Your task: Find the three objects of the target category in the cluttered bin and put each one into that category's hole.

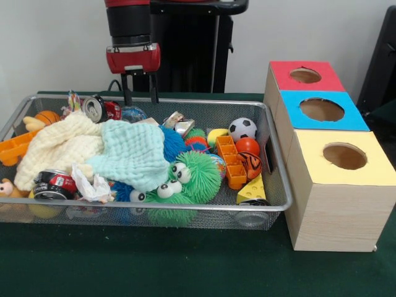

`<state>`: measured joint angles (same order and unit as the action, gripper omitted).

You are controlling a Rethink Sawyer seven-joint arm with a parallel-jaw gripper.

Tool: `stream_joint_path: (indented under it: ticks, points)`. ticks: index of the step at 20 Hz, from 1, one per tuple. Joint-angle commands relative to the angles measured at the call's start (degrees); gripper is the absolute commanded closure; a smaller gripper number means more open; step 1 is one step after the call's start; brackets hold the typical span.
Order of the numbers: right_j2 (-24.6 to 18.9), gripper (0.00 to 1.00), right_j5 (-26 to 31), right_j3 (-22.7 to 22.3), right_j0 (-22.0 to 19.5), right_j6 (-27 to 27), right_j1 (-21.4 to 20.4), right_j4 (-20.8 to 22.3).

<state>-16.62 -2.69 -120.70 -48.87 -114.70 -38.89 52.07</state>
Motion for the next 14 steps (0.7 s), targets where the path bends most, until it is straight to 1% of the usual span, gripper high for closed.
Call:
stream_joint_path:
  ticks: [1, 14]
  points:
    - [-3.45, 0.00, 4.54, 4.07, 0.08, 0.88, -0.14, 1.97]
    - [-2.37, 0.00, 4.95, 4.24, 1.27, 0.63, -0.83, 1.63]
